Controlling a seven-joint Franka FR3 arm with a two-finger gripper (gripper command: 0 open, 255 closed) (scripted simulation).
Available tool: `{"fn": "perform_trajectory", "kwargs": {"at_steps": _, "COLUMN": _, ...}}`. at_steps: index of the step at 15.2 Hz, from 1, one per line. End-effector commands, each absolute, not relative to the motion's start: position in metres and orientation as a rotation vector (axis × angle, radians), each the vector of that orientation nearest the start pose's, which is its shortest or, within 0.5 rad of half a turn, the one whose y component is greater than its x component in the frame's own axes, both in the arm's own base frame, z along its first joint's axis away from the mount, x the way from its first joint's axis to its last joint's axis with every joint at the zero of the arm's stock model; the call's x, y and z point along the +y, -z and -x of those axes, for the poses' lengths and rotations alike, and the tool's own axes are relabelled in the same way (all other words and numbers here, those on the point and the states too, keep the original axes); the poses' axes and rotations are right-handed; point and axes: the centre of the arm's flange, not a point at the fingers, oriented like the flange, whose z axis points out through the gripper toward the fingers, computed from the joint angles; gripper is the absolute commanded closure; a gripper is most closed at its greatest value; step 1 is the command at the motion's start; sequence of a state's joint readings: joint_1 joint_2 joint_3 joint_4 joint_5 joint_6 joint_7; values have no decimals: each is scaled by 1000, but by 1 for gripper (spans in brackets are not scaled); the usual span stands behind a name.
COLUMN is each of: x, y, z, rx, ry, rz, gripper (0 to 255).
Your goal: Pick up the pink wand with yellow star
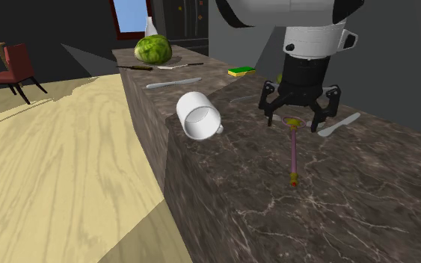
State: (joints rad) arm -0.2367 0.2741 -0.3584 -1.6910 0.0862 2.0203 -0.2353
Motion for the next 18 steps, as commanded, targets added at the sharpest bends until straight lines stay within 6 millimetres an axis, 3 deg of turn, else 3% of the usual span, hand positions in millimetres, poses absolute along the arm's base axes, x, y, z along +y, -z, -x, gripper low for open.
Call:
{"fn": "perform_trajectory", "kwargs": {"at_steps": 1, "x": -363, "y": -439, "z": -554, "rx": 636, "ry": 90, "rz": 3120, "gripper": 0}}
{"fn": "perform_trajectory", "kwargs": {"at_steps": 9, "x": -364, "y": -398, "z": -555, "rx": 639, "ry": 89, "rz": 3120, "gripper": 0}}
{"fn": "perform_trajectory", "kwargs": {"at_steps": 11, "x": -364, "y": -398, "z": -555, "rx": 639, "ry": 89, "rz": 3120, "gripper": 0}}
{"fn": "perform_trajectory", "kwargs": {"at_steps": 12, "x": -364, "y": -397, "z": -554, "rx": 639, "ry": 89, "rz": 3120, "gripper": 255}}
{"fn": "perform_trajectory", "kwargs": {"at_steps": 18, "x": -365, "y": -397, "z": -556, "rx": 639, "ry": 89, "rz": 3120, "gripper": 255}}
